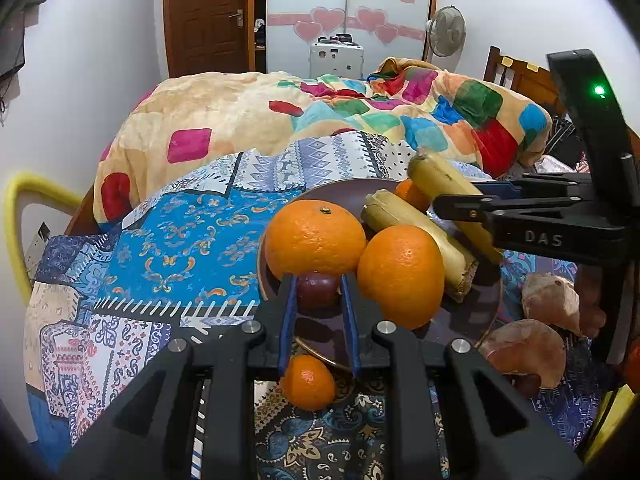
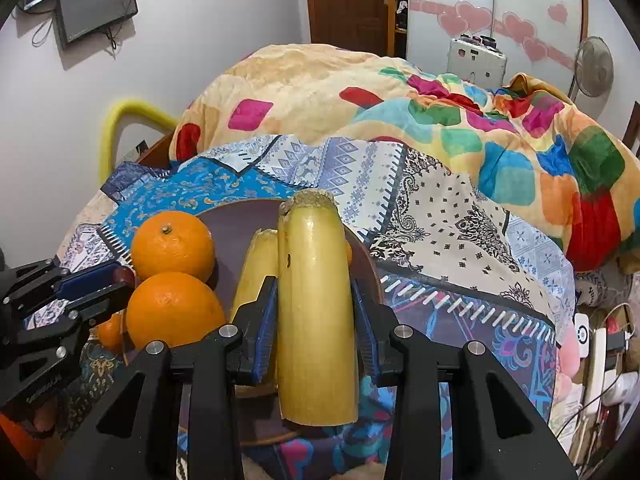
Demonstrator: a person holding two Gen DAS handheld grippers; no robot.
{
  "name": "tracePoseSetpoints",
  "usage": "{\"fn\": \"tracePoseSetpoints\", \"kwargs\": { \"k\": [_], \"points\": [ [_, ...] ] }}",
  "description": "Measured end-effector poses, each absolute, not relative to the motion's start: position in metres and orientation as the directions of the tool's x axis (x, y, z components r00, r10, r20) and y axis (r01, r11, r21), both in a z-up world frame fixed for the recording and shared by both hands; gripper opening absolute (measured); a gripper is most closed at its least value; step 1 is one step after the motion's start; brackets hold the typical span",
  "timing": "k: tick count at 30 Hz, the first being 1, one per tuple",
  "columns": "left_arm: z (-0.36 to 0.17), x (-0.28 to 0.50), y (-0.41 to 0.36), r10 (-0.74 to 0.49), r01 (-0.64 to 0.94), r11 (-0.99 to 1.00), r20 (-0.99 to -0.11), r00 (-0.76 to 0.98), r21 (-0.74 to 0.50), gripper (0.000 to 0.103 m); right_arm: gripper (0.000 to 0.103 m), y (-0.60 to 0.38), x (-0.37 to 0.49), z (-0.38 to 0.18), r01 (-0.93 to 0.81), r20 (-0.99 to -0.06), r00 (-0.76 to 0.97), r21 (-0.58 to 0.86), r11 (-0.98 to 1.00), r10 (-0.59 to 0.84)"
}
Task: Organize fruits
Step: 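Carry the date to the plate with the left tool while the right tool sets the shoot on it, then open the left tool to drop the date while the right tool moves toward the pomelo segments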
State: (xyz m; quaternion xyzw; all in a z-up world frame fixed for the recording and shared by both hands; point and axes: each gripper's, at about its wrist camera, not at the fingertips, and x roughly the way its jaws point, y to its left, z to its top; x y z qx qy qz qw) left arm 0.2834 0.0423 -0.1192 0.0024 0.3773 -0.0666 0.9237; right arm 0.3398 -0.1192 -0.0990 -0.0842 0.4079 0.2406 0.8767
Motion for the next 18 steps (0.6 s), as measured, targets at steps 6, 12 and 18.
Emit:
{"fn": "tracePoseSetpoints", "kwargs": {
  "k": [6, 12, 18],
  "points": [
    [-0.1211, 0.2840, 0.0396, -0.128, 0.136, 0.990, -0.701, 0.701, -0.045, 0.027, 0.033, -0.1150, 0.3422, -0.1013, -0.492, -0.768, 0.536, 0.052, 0.869, 0.350],
    [-0.1210, 0.2823, 0.0431, -0.131, 0.130, 0.990, -0.698, 0.704, -0.055, 0.032, 0.034, -0.1135, 0.3415, -0.1005, -0.497, -0.773, 0.529, 0.051, 0.866, 0.349],
    [-0.1173, 0.2772, 0.0465, -0.116, 0.116, 0.992, -0.688, 0.716, -0.047, 0.049, 0.038, -0.1155, 0.3327, -0.0981, -0.516, -0.773, 0.533, 0.026, 0.856, 0.345]
  ]
}}
